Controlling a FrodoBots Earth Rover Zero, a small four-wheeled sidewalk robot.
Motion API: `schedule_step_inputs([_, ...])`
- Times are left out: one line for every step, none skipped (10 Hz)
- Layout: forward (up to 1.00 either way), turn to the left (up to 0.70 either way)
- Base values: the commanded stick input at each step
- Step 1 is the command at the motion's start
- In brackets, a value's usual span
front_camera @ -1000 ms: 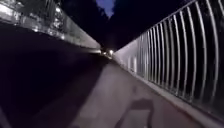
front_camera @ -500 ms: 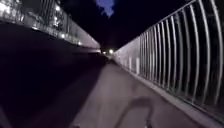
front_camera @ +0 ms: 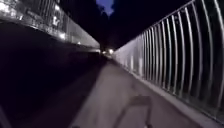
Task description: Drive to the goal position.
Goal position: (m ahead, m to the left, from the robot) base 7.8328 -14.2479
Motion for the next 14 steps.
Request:
schedule_step_inputs([0.70, 0.00])
schedule_step_inputs([0.70, 0.00])
schedule_step_inputs([0.70, 0.00])
schedule_step_inputs([0.70, 0.00])
schedule_step_inputs([0.70, 0.00])
schedule_step_inputs([0.70, 0.00])
schedule_step_inputs([0.70, 0.00])
schedule_step_inputs([0.70, 0.00])
schedule_step_inputs([0.70, 0.00])
schedule_step_inputs([0.70, 0.00])
schedule_step_inputs([0.70, 0.00])
schedule_step_inputs([0.70, 0.00])
schedule_step_inputs([0.70, 0.00])
schedule_step_inputs([0.70, 0.00])
